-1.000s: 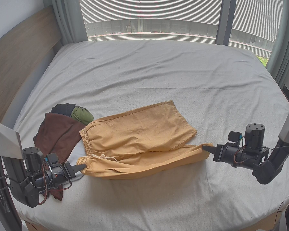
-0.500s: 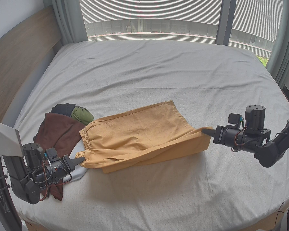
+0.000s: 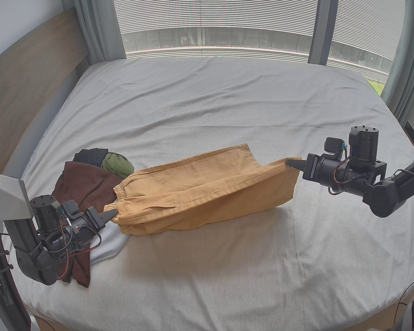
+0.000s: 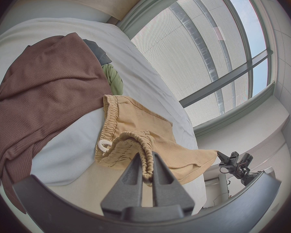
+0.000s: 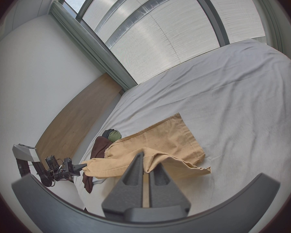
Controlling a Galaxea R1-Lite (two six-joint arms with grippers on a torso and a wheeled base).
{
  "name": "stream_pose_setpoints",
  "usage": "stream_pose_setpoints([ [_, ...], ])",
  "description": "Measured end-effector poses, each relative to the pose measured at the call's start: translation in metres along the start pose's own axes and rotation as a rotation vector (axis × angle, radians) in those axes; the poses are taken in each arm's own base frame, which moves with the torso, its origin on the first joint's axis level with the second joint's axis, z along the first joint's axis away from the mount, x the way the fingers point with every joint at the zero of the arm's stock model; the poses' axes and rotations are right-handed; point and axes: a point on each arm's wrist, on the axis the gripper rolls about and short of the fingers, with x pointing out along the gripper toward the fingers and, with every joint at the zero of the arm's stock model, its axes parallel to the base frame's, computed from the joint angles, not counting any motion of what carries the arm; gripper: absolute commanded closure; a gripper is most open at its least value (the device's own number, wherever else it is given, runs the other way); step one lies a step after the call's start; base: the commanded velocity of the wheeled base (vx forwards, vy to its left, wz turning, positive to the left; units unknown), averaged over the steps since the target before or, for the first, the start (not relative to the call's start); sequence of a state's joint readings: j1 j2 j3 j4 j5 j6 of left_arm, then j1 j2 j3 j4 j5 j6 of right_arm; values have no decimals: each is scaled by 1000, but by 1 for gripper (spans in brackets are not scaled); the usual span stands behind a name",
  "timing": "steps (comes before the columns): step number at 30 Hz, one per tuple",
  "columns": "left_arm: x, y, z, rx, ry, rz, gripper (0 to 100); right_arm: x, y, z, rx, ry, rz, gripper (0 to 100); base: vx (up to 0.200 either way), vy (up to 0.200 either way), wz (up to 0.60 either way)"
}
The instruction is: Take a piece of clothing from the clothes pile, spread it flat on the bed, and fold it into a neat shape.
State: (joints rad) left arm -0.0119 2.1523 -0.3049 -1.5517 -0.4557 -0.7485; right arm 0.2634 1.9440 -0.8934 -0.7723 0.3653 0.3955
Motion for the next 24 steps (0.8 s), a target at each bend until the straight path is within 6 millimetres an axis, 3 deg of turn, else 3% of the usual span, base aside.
stream_pose_setpoints([
  [24, 11, -2, 9, -41, -66, 3, 100, 17, 20, 45, -18, -21, 27, 100, 0, 0, 0],
])
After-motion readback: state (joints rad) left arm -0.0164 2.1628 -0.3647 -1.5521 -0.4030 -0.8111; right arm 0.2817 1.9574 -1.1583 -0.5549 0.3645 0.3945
